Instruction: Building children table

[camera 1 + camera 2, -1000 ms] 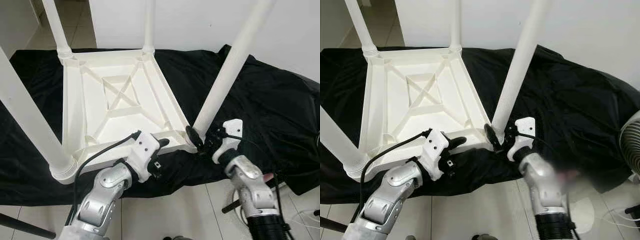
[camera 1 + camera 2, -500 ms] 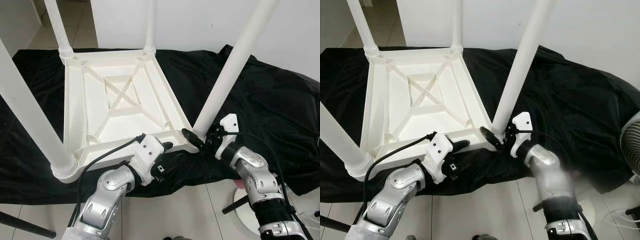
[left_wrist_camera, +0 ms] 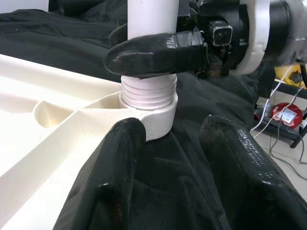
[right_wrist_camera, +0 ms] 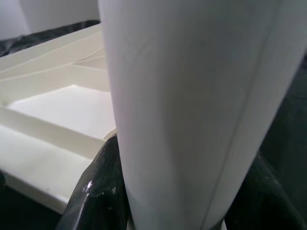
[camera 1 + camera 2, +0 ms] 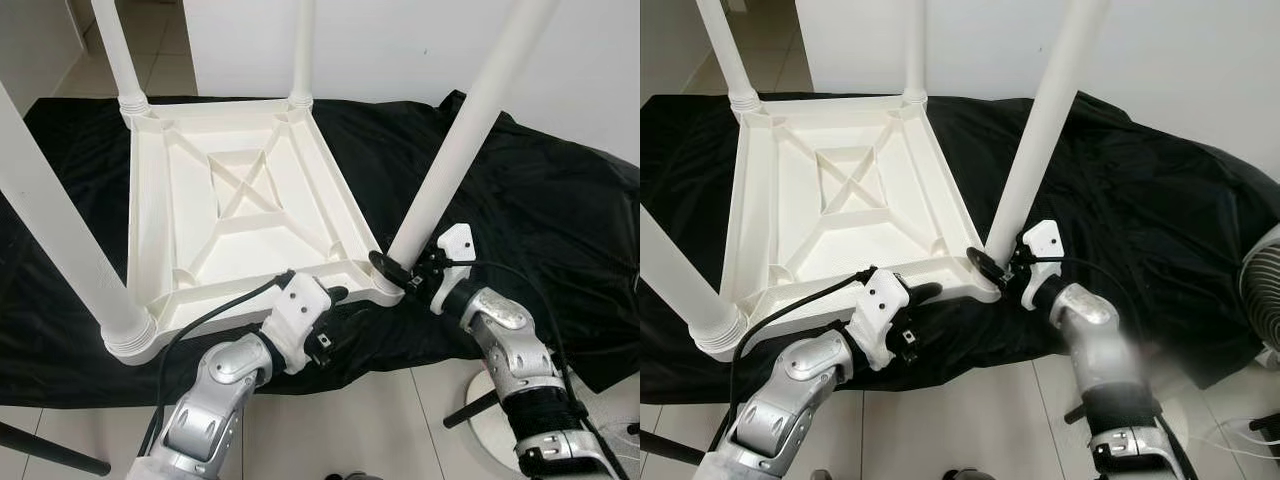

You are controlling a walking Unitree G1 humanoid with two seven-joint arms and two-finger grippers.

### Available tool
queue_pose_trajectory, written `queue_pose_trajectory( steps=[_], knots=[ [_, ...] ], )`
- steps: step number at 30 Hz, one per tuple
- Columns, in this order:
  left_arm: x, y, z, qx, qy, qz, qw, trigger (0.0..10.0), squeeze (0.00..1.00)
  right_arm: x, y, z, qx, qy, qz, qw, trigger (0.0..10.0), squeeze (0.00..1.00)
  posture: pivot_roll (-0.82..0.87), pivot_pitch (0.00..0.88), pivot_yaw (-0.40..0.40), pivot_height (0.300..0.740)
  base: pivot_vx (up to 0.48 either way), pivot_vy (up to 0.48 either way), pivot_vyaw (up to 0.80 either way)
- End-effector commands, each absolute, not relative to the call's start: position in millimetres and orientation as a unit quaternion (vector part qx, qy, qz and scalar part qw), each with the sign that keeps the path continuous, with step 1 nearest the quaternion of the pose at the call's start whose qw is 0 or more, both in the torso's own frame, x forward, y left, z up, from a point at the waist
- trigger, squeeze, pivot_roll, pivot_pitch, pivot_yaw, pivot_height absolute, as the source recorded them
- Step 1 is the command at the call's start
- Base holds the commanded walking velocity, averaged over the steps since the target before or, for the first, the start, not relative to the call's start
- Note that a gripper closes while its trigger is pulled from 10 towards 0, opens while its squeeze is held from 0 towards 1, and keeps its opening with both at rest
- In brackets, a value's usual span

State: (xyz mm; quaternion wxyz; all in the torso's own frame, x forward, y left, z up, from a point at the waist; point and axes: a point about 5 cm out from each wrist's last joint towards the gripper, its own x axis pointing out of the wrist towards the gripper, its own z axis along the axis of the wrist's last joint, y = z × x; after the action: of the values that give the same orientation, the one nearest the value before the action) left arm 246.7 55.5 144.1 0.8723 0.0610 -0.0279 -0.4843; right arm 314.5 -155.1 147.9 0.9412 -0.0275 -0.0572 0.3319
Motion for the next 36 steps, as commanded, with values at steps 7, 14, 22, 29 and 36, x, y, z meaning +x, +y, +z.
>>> queue_pose_trajectory(
  steps=[7,14,22,29,36],
  knots=[
    [249,56,142,0.066,-0.029,-0.456,0.887,10.0,0.0,310,-138,139,-0.004,-0.045,0.239,0.97,10.0,0.0,-0.06,0.096,-0.073,0.74,0.0,0.0,0.0],
    [250,58,142,0.068,-0.028,-0.455,0.887,10.0,0.0,303,-128,135,0.026,-0.037,0.156,0.987,10.0,0.0,-0.06,0.098,-0.063,0.74,0.0,0.0,0.0],
    [253,57,143,0.068,-0.03,-0.459,0.885,10.0,0.0,295,-120,128,0.071,-0.012,-0.007,0.997,10.0,0.0,-0.07,0.095,-0.056,0.74,0.0,0.0,0.0],
    [254,58,144,0.066,-0.03,-0.458,0.886,10.0,0.0,292,-105,131,0.095,-0.014,0.004,0.995,10.0,0.0,-0.07,0.092,-0.056,0.74,0.0,0.0,0.0],
    [255,59,144,0.066,-0.032,-0.457,0.886,10.0,0.0,292,-101,136,0.07,-0.024,0.04,0.996,10.0,0.31,-0.07,0.091,-0.055,0.74,0.0,0.0,0.0]
  ],
)
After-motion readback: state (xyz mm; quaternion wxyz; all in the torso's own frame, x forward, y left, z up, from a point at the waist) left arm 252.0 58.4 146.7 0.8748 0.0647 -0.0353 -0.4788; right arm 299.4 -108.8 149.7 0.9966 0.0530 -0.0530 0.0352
